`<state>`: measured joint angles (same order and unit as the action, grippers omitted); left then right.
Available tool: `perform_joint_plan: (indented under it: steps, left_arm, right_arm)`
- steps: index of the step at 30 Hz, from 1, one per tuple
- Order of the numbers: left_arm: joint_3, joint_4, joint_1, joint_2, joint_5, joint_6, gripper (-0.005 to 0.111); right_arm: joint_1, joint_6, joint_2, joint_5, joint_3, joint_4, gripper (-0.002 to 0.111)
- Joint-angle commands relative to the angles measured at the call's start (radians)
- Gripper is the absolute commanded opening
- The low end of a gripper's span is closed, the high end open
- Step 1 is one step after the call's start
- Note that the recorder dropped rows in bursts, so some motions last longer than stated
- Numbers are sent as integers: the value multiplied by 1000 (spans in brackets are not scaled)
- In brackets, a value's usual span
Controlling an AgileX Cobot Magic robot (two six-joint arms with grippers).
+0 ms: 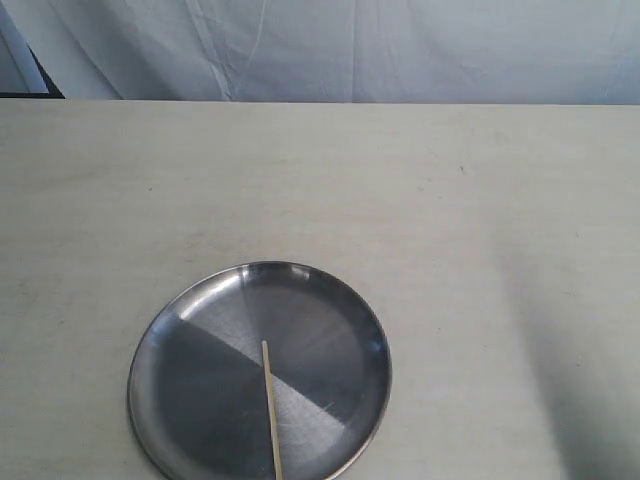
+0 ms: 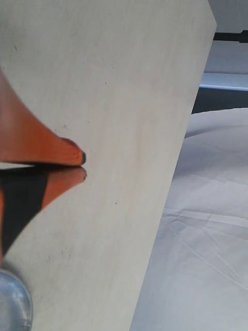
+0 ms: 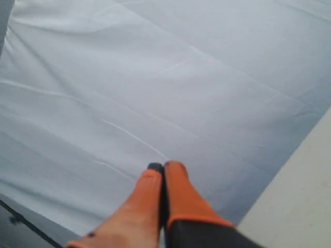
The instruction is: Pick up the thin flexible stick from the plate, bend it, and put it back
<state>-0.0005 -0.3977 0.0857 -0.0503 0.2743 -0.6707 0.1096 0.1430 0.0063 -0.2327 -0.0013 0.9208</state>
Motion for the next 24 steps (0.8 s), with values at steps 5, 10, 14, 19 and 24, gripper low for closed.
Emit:
perform_joint_plan:
  steps: [5, 10, 14, 19, 24]
  left_arm:
    - [1, -6, 7, 20, -21, 0, 0]
    - [1, -6, 7, 20, -21, 0, 0]
    - [1, -6, 7, 20, -21, 0, 0]
    - [1, -6, 7, 20, -21, 0, 0]
    - [1, -6, 7, 20, -21, 0, 0]
  right_arm:
    - [3, 612, -6, 148, -127, -469, 1]
    - [3, 599, 98, 596, -420, -962, 1]
    - [3, 233, 359, 934, -603, -890, 1]
    - [3, -53, 737, 1274, -822, -762, -1]
    - [102, -88, 995, 1370, -892, -797, -1]
